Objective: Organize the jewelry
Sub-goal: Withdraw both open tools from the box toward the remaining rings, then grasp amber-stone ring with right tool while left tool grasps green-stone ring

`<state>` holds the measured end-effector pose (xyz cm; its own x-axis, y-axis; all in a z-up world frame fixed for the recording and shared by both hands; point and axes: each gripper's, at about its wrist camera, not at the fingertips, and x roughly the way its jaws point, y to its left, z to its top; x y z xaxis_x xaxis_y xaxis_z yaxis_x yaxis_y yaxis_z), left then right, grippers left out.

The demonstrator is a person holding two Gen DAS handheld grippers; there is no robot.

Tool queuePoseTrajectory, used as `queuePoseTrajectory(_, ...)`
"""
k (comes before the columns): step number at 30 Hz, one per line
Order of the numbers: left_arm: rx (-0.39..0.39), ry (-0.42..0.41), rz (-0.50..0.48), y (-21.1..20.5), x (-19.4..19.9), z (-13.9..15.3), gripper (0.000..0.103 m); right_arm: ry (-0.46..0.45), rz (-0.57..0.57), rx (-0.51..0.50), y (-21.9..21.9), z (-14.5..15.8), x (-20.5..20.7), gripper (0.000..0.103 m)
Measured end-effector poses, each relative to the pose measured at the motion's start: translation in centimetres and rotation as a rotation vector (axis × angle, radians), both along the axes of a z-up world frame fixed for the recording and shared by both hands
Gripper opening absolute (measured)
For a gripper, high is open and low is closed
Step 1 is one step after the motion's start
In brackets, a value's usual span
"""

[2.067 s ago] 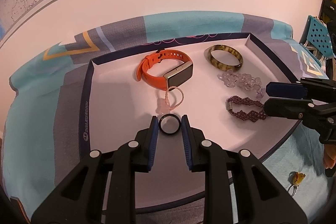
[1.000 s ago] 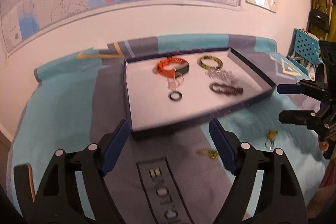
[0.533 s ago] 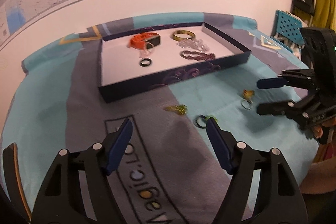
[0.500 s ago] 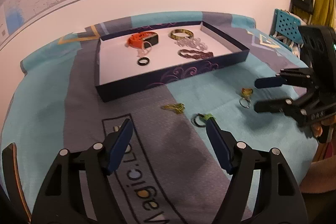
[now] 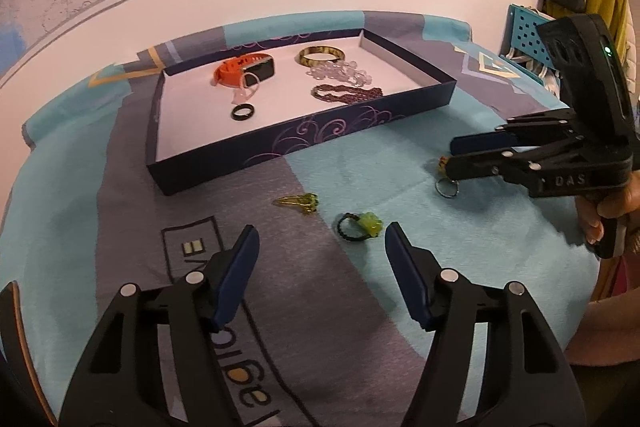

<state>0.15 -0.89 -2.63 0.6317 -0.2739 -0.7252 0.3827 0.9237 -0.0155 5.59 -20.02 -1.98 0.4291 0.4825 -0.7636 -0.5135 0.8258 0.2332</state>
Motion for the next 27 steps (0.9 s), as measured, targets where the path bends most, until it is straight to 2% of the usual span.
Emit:
queuePoseTrajectory(2, -0.001, 0.007, -0.010, -0.3, 0.1, -0.1, 0.061, 0.003, 0.000, -0.001, 0.0, -0.1, 0.2, 0.016)
queuePoseTrajectory(13, -0.060, 0.083, -0.042, -1.3, 1.5, -0.7, 0.044, -0.002, -0.018, 0.025, -0.6, 0.1, 0.3, 0.015)
queuePoseTrajectory(17, -0.048, 0.087, -0.041, -1.9, 1.6, -0.8, 0.033, -0.008, -0.019, 0.035, -0.7, 0.3, 0.2, 0.015)
queuePoseTrajectory(18, -0.046, 0.086, -0.038, -1.9, 1.6, -0.8, 0.028, -0.010, -0.020, 0.039, -0.8, 0.3, 0.2, 0.015)
queuePoseTrajectory(27, -0.055, 0.079, -0.018, -1.7, 1.4, -0.5, 0.026, -0.024, -0.021, 0.071, -0.8, 0.8, 0.1, 0.015)
